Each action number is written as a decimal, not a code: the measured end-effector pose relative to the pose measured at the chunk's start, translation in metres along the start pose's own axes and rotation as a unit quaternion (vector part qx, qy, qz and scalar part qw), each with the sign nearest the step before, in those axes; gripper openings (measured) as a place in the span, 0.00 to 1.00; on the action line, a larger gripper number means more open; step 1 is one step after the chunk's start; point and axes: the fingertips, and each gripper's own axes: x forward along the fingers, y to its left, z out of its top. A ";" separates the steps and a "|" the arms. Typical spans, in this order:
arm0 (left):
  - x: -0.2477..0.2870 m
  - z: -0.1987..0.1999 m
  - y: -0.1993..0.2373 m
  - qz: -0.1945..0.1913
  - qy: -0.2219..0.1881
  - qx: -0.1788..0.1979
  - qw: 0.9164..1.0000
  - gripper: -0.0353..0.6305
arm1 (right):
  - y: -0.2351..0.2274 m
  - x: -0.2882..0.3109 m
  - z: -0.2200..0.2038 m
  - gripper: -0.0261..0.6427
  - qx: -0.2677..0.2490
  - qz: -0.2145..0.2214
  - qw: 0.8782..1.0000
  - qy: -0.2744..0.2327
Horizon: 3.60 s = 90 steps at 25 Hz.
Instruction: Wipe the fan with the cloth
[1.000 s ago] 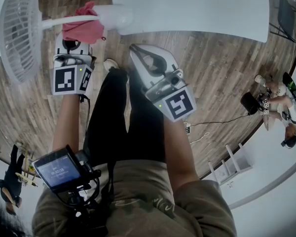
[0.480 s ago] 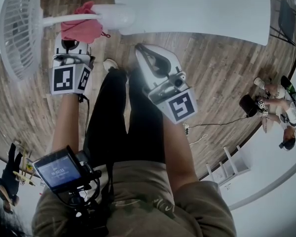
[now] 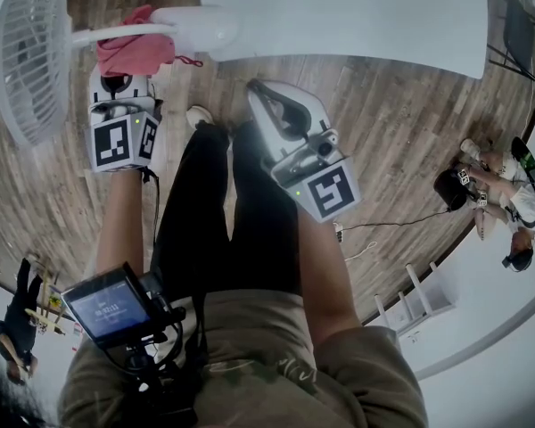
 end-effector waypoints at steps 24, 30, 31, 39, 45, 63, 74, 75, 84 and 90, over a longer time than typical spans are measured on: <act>0.001 0.029 -0.030 -0.042 -0.041 -0.030 0.998 0.17 | 0.015 0.016 0.011 0.05 0.026 -0.011 0.999 -0.026; 0.004 0.026 -0.034 -0.041 -0.038 -0.022 0.998 0.17 | 0.013 0.022 0.002 0.05 -0.075 -0.069 0.995 0.011; 0.004 0.026 -0.034 -0.041 -0.039 -0.015 0.998 0.17 | 0.013 0.023 0.002 0.05 -0.077 -0.068 0.995 0.012; 0.003 0.023 -0.034 -0.039 -0.045 0.006 0.998 0.17 | 0.007 0.026 0.005 0.05 -0.080 -0.092 0.993 0.002; -0.003 0.019 -0.030 -0.042 -0.050 0.015 0.998 0.17 | 0.025 0.036 -0.010 0.05 -0.062 -0.080 0.995 0.014; -0.003 0.011 -0.017 -0.038 -0.029 0.013 0.999 0.17 | 0.024 0.020 -0.034 0.05 -0.047 -0.030 0.997 0.048; -0.019 -0.005 0.035 0.029 -0.005 -0.077 0.997 0.17 | 0.004 0.001 -0.025 0.05 -0.070 -0.061 0.994 0.049; -0.019 -0.001 0.033 0.024 -0.012 -0.080 0.996 0.17 | 0.002 -0.001 -0.027 0.05 -0.067 -0.067 0.994 0.050; -0.014 0.032 -0.001 -0.029 -0.047 -0.083 0.995 0.17 | 0.027 0.012 -0.024 0.05 -0.010 -0.064 0.998 0.011; -0.005 0.049 -0.021 -0.062 -0.055 -0.081 0.993 0.17 | 0.066 0.034 -0.017 0.05 0.004 -0.028 1.000 0.006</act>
